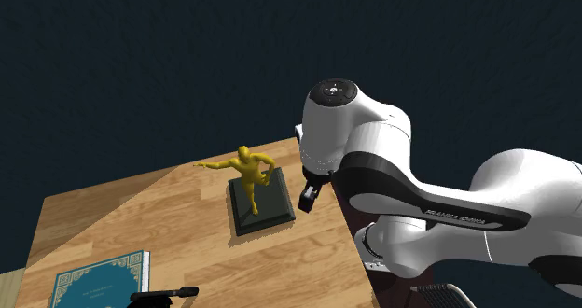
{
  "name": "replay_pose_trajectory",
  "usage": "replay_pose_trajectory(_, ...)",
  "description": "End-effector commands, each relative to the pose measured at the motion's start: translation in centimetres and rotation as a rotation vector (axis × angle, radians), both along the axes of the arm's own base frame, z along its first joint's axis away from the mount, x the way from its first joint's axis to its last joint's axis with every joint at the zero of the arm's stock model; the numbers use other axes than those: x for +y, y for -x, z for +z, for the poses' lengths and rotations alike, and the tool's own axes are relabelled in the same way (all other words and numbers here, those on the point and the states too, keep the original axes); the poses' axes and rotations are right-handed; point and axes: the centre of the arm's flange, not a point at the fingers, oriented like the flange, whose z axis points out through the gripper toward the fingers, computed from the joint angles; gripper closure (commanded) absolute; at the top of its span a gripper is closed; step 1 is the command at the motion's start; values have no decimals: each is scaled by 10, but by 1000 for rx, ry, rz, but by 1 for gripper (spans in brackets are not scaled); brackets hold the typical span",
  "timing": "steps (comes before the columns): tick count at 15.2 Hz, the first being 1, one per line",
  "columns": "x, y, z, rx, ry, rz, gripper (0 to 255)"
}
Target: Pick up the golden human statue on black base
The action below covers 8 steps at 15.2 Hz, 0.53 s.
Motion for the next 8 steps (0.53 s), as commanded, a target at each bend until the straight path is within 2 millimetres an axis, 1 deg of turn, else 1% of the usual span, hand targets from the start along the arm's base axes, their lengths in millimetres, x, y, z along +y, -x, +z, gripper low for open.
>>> replay_pose_trajectory(1, 0, 0, 0, 0, 0, 0, 0)
replay_pose_trajectory(8, 3, -68, 61, -12, 23, 1, 0)
